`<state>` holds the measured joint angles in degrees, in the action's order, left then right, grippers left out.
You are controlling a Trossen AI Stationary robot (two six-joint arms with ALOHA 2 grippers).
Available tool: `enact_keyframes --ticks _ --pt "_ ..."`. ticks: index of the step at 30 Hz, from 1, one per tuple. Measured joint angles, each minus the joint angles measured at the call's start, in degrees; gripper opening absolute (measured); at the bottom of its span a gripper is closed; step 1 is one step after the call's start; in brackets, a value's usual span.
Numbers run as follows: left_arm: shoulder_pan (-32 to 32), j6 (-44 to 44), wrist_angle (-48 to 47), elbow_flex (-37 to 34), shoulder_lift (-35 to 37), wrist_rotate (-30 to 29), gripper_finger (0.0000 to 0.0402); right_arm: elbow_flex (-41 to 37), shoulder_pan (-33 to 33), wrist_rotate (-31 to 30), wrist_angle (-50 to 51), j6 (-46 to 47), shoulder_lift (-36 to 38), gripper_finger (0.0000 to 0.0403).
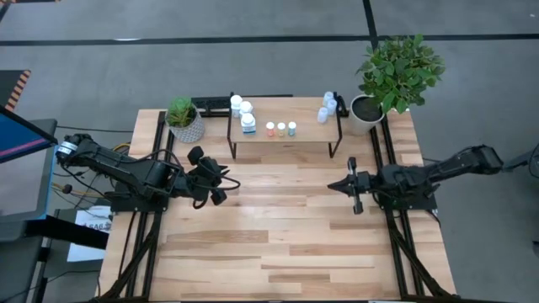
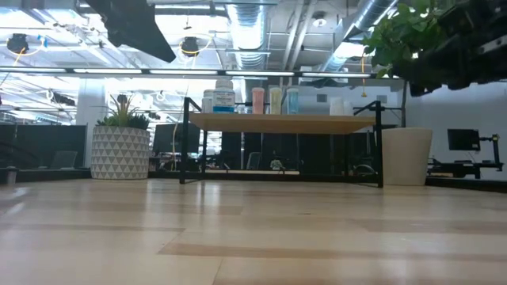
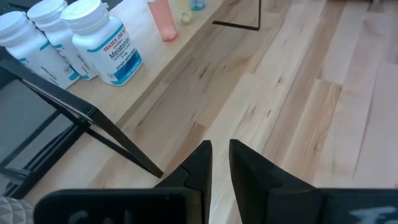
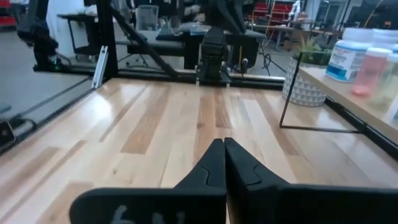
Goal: Pick and place medicine bottles onto shelf by color
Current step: Adjust the white medicine bottles
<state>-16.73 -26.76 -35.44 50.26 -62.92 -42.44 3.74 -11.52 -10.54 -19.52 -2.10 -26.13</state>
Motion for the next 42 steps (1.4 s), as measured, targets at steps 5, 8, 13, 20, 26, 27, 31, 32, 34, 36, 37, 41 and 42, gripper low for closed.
enact_keyframes --ticks 5,8,13,20,26,27,31,32,34,36,37,41,42 --pt "0.0 -0.5 0.5 0.0 0.0 0.0 0.0043 -3.0 5.1 5.2 -2.5 -0.4 0.0 0.0010" --pt "0.0 -0.9 0.5 0.0 0.0 0.0 0.0043 -3.2 7.2 6.8 -3.3 1.0 0.1 0.0010" --pt "0.0 -0.9 1.2 0.0 0.0 -0.2 0.0043 -3.3 8.5 7.4 -2.9 0.5 0.0 0.0012" --pt "2.6 7.0 12.7 0.0 0.0 -0.5 0.0043 -3.3 9.5 7.3 -0.3 1.7 -0.1 0.0024" --pt "9.8 17.2 26.1 0.9 0.0 0.3 0.0043 -3.3 9.4 7.3 4.2 1.7 -0.1 0.0028" --pt "11.5 18.8 26.2 1.9 0.0 1.3 0.0043 -3.3 9.4 7.3 5.0 1.7 -0.1 0.0028" --pt "19.6 22.5 26.3 6.3 0.0 8.3 0.0043 -3.4 9.4 7.3 8.0 1.7 -0.1 0.0027" --pt "21.5 23.3 26.2 7.5 0.0 9.8 0.0043 -3.4 9.4 7.3 8.8 1.7 -0.1 0.0027" --pt "25.1 25.0 26.1 9.6 0.0 12.0 0.0043 -3.4 9.4 7.3 10.2 1.7 -0.1 0.0028" --pt "28.3 26.8 25.8 11.4 0.0 13.9 0.0043 -3.4 9.4 7.3 11.4 1.7 -0.1 0.0029" --pt "29.9 27.5 25.5 12.3 0.0 15.5 0.0043 -3.4 9.4 7.3 12.2 1.7 -0.1 0.0029" --pt "35.9 27.7 23.3 16.4 -2.5 24.0 0.0043 -3.4 9.4 7.2 14.4 1.7 -0.1 0.0027" --pt "37.2 27.8 22.3 18.0 -3.9 25.9 0.0043 -3.4 9.4 7.2 15.1 1.7 -0.1 0.0027"
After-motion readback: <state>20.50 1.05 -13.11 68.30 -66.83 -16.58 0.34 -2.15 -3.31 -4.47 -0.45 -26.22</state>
